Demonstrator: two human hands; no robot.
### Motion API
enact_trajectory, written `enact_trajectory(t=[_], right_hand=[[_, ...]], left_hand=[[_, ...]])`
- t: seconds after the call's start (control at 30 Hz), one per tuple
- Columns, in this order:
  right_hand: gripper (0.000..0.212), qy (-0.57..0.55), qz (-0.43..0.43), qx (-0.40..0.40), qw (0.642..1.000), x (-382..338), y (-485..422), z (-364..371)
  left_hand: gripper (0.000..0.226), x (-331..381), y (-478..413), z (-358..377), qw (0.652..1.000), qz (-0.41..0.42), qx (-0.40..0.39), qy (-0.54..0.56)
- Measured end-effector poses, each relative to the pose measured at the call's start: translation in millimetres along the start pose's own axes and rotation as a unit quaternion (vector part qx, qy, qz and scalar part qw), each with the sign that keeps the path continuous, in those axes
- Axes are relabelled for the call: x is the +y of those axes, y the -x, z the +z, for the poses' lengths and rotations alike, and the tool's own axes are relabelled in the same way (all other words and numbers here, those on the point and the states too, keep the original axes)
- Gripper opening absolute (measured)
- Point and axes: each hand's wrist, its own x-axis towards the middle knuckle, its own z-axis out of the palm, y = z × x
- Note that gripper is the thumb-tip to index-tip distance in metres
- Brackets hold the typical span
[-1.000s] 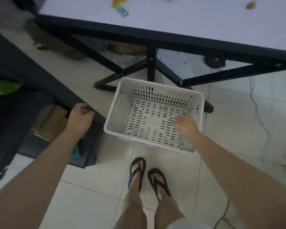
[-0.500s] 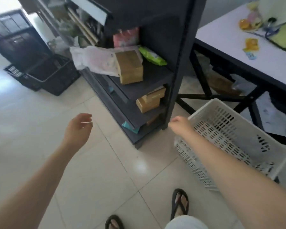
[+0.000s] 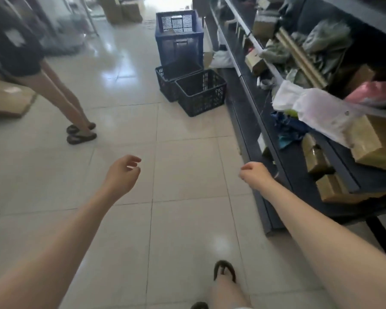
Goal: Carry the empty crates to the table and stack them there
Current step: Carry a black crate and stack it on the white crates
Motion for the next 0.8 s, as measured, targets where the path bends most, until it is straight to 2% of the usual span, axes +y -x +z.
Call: enact_trajectory(t=[0.13,0.3,0.43,0.63,0.8], right_hand=[[0.032,-0.003,-0.002,-0.061,0.998,-58.0,-67.4,38.8],[0.028,0.035,-0.023,-0.068,0.997,-124.1,-169.9,66.0],[0.025,0.054,-0.015,-0.1,0.993,-190.0,-243.0,68.2],[0.018,0.006,0.005,-0.092,0.996,-289.1,-339.8,85.4],[0.019,-0.016,0.029,-0.072,0.997,-352.4,-430.8,108.7]], left_hand=[[0.025,-19.7,-72.2,-19.9,1.0,-0.016,-0.009,-0.004],[0.028,-21.9,-183.4,-37.9,0.999,-0.043,-0.017,-0.025],[0.03,-18.6,-270.8,-53.9,0.994,-0.062,-0.038,-0.087],[0.025,-23.1,-400.3,-86.9,0.991,-0.082,-0.044,-0.094],[0.025,-24.3,-544.1,-109.3,0.992,-0.051,-0.063,-0.097]])
